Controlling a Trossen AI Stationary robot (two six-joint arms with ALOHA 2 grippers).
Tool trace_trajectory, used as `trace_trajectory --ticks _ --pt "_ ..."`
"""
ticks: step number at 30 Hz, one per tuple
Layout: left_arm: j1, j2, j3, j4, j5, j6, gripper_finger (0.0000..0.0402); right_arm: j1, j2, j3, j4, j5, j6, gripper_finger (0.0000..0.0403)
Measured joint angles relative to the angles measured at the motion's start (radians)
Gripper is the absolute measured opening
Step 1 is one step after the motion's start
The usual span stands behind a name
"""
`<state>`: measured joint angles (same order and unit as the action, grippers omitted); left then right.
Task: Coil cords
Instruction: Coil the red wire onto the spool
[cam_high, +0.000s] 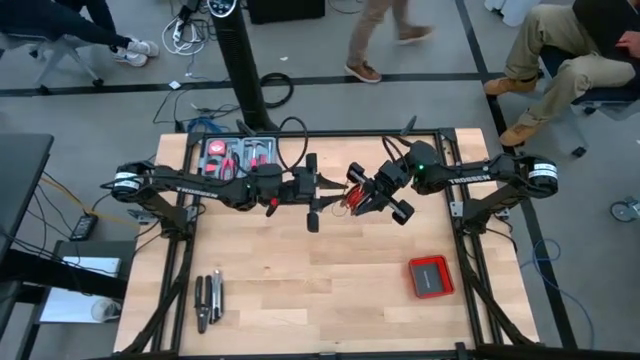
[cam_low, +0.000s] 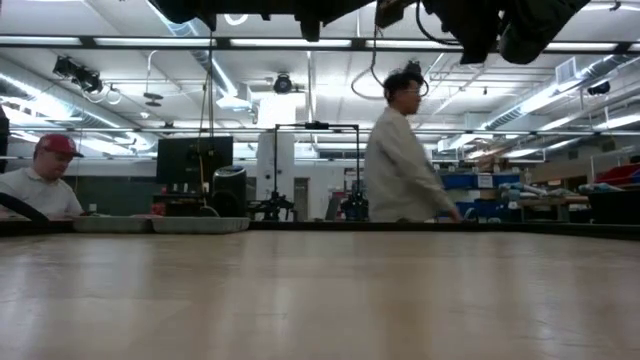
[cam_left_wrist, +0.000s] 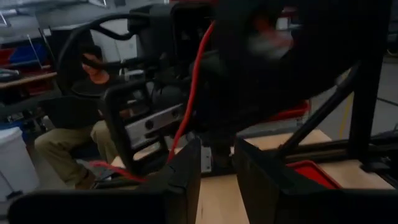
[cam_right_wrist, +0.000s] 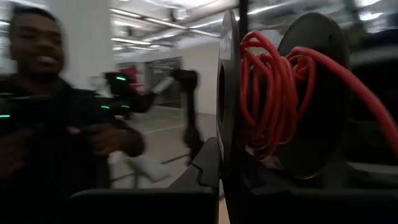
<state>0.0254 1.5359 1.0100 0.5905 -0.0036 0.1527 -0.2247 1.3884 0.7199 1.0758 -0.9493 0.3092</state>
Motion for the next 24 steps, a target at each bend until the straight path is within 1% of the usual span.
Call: trace_trajectory --ticks 3,6,11,13,17,20,24 --pt "0.000 0.018 0.000 0.054 0.015 0.000 0.0103 0.001 0.000 0.053 -0.005 -0.089 0.057 0.0002" --pt "0.000 0.021 0.000 0.099 0.020 0.000 0.0106 0.001 0.000 0.090 -0.033 -0.125 0.091 0.0002" --pt "0.000 0.022 0.000 0.106 -0.029 0.018 0.0109 0.001 0.000 0.132 -0.131 -0.125 0.080 0.0002" --pt "0.000 0.022 0.000 0.108 -0.029 0.043 0.0109 0.000 0.000 0.140 -0.161 -0.122 0.070 0.0002" --pt "-0.001 0.022 0.000 0.118 -0.015 0.085 0.0109 -0.012 0.000 0.146 -0.167 -0.120 0.064 0.0002" --pt "-0.001 0.022 0.000 0.125 0.014 0.103 0.0109 -0.015 0.000 0.146 -0.167 -0.108 0.064 0.0002" --pt "-0.001 0.022 0.000 0.124 0.002 0.104 0.0109 -0.014 0.000 0.146 -0.188 -0.092 0.046 0.0002"
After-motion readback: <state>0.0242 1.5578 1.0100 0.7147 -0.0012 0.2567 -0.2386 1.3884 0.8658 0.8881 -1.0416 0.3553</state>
